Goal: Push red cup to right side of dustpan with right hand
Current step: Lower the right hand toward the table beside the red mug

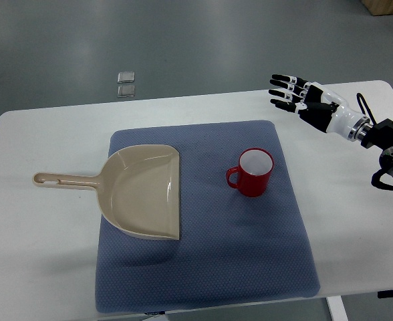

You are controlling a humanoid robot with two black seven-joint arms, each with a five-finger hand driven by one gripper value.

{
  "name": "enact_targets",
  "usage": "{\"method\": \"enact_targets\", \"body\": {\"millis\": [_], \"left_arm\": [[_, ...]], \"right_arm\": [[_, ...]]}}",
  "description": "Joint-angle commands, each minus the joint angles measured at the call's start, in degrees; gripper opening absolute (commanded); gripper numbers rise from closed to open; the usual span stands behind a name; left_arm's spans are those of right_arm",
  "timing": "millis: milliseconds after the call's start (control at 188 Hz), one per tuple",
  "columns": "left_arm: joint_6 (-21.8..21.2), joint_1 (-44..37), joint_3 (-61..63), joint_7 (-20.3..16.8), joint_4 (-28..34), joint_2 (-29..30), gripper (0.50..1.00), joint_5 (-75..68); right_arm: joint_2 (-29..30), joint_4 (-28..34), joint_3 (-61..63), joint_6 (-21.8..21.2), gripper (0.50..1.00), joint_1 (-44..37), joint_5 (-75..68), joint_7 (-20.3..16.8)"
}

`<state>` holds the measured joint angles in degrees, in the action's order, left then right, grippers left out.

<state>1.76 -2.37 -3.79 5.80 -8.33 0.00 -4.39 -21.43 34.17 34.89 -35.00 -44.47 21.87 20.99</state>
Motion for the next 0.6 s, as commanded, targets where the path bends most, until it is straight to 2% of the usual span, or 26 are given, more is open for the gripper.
{"method": "enact_targets", "body": {"millis": [0,330,596], "left_arm": [[0.0,0.0,0.0,0.0,0.1,0.0,1.0,0.0],[0.0,0.0,0.0,0.0,0.0,0.0,1.0,0.0],[0.0,0.0,0.0,0.0,0.0,0.0,1.0,0.0]], "right_arm": [[-0.1,0.0,-0.2,0.0,0.936,0.7,4.1,2.7],[-2.5,-0.7,-1.1,0.0,0.936,1.2,6.7,7.0],[-2.6,-2.2,-4.7,0.0,0.936,3.6,6.9,13.2]]}}
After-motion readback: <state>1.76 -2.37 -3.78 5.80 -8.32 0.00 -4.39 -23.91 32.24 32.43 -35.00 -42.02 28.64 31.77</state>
